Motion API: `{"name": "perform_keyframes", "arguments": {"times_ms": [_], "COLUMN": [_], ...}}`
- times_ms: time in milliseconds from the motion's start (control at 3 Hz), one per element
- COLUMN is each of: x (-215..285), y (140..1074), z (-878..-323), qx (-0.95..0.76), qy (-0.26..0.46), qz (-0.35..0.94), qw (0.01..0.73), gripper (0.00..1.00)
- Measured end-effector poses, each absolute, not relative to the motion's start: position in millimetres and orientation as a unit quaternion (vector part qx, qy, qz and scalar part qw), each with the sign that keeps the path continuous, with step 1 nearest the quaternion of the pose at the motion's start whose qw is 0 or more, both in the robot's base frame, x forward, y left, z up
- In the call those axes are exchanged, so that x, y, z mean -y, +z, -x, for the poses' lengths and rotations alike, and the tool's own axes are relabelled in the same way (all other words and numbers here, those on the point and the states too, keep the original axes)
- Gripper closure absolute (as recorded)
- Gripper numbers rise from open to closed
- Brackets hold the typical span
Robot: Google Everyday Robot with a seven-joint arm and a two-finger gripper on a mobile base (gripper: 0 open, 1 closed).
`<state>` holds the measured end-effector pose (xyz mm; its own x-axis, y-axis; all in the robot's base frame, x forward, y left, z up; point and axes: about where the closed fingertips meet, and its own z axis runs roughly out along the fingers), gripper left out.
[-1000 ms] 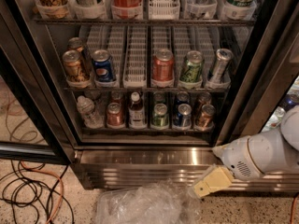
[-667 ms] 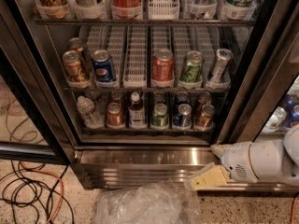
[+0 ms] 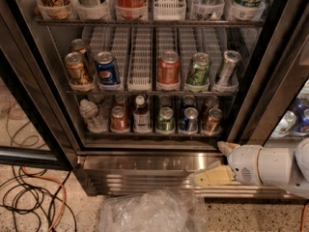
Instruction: Pick green can from bottom shelf of fridge
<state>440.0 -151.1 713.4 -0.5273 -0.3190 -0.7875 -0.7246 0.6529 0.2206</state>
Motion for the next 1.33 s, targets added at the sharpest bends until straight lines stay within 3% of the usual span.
{"name": "perform_keyframes", "arguments": {"times_ms": [333, 1000, 1333], "x": [146, 143, 143], "y": [691, 678, 678], "z": [-429, -452, -452], "qx": [-0.839, -0.829, -0.829], "qy": [0.249, 0.176, 0.176], "qz": [0.325, 0.331, 0.33], "qw": [0.359, 0.415, 0.415], "gripper": [0.0, 0.0, 0.09]}}
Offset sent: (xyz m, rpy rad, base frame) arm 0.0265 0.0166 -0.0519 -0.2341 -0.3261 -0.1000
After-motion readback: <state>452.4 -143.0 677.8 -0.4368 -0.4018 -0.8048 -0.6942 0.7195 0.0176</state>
